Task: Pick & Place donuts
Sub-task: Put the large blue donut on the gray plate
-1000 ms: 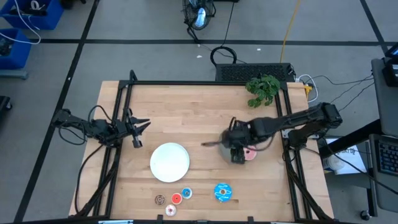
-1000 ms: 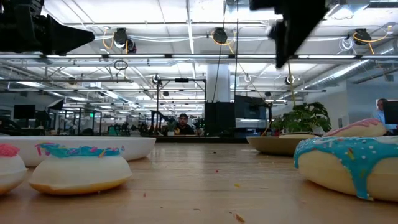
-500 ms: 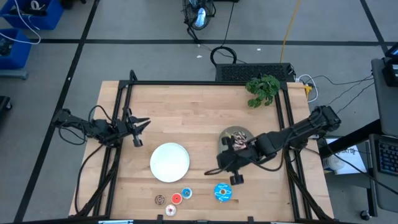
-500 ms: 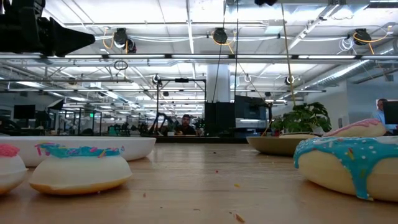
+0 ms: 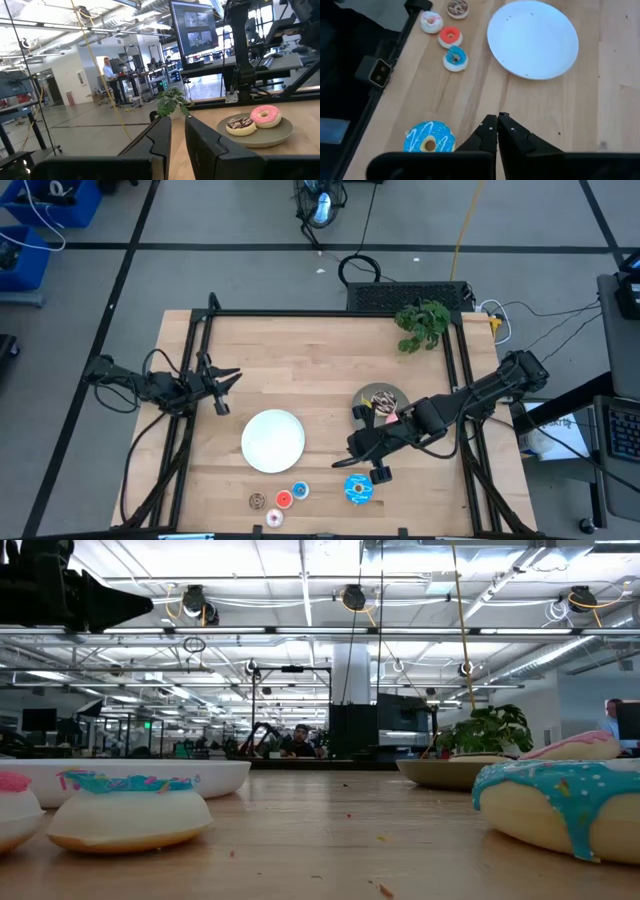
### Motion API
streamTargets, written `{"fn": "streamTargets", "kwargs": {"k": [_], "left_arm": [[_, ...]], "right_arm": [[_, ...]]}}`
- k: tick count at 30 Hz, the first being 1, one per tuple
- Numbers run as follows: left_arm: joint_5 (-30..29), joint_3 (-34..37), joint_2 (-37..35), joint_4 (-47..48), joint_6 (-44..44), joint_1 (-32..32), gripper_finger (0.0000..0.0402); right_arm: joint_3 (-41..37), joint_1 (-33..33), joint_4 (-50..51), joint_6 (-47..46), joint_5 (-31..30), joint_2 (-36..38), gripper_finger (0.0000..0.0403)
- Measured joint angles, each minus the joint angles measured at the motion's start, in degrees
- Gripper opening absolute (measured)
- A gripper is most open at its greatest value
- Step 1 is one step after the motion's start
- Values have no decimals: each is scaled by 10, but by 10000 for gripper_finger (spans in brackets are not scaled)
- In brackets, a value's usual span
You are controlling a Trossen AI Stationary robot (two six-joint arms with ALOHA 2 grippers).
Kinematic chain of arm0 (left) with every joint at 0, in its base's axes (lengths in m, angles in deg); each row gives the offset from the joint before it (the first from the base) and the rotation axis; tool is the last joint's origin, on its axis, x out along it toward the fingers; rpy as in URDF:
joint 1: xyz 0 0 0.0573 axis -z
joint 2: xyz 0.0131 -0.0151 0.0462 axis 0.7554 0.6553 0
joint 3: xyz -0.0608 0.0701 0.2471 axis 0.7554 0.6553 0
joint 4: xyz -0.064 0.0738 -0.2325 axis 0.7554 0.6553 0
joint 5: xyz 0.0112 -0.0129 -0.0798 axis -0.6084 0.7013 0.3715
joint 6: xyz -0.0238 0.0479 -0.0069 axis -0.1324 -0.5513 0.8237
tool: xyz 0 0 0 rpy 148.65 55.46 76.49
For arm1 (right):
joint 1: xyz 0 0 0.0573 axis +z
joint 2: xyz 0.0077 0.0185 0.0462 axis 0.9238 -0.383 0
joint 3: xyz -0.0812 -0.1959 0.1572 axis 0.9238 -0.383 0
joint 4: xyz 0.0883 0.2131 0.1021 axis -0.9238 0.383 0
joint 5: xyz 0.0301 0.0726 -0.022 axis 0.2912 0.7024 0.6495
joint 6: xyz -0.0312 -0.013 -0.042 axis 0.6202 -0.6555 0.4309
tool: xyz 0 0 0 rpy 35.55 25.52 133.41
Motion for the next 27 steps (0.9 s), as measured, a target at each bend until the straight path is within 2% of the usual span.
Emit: {"fn": "streamTargets", "kwargs": {"k": [9,15,20,27], "left_arm": [[0,0,0,0,-3,0,63],[0,0,0,2,4,0,63],[0,0,0,2,7,0,63],[0,0,0,-5,37,0,63]], "right_arm": [[-72,0,-112,-20,8,0,6],[-90,6,-118,-13,22,0,1],[-114,35,-153,53,29,0,0],[-145,64,-219,87,60,0,1]]}}
